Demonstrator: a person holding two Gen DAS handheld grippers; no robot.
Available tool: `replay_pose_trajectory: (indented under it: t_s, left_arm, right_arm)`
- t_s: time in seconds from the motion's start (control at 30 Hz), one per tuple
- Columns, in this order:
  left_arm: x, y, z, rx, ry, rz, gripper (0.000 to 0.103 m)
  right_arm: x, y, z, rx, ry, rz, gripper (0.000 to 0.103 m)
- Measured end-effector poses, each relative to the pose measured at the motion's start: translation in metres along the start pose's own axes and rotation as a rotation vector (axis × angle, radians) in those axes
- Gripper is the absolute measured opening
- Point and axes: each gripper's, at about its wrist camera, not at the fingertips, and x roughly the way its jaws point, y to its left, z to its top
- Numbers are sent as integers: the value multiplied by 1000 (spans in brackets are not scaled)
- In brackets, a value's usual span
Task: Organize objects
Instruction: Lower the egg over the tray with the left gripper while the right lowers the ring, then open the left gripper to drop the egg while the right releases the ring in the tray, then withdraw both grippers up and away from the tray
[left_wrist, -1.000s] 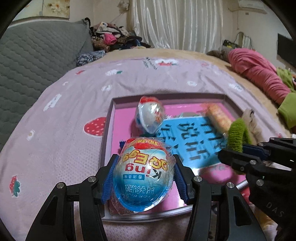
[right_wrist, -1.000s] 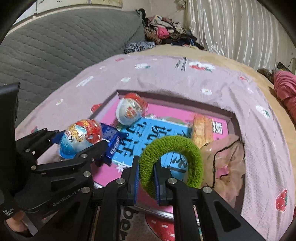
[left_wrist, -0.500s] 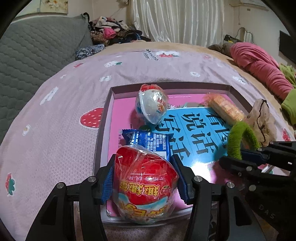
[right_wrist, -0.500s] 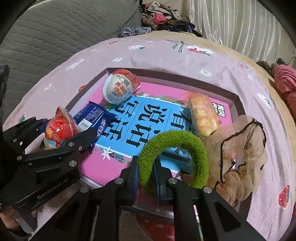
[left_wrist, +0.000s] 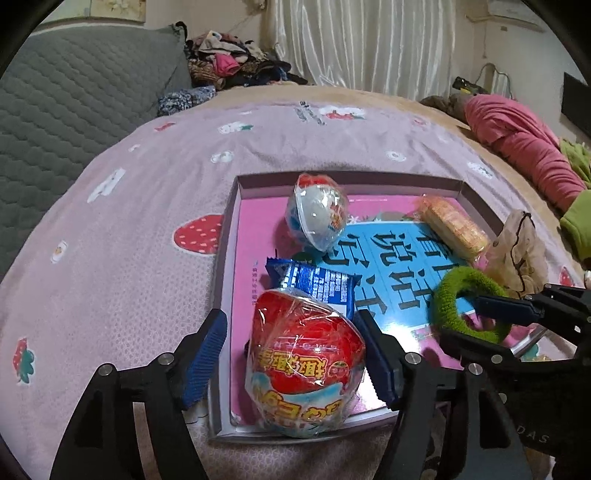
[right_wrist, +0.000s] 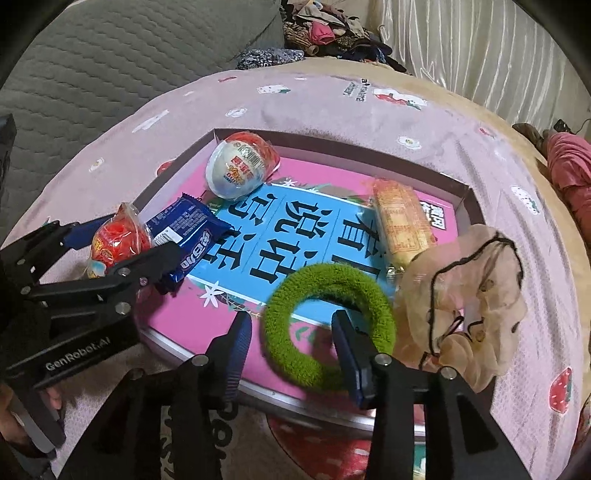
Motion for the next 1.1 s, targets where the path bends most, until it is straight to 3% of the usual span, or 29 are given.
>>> replay_pose_trajectory:
  t_s: [0.13,0.27,0.47,0.57,0.7,0.83,1.1]
  left_arm:
    - [-4,2,1,-9,7,-14,78]
    - [-12,-2,2,15,-7,27,80]
    - [-29,-5,1,9,-19,24,81]
    - [-40,-6,1,5,-28,28,82]
    - [-62,-5,1,-7,-50,40,83]
    - [-87,-2,-1,-21,-70,38,83]
    - [-143,-5,0,-9,-105,50,83]
  right_arm:
    - [-6,1,-1,-10,-8,-3,46]
    - [-15,1,-1,-6,-27,5,47]
    - [-37,0,-7,19,-58,13,58]
    - [-51,-1,-9,37,-75,22,59]
    - [-75,-1,-14,56,-100,9,67]
    - [-101,1,-21,55,-119,-12,68]
    - [-165,10,-21,47,-191,-69,78]
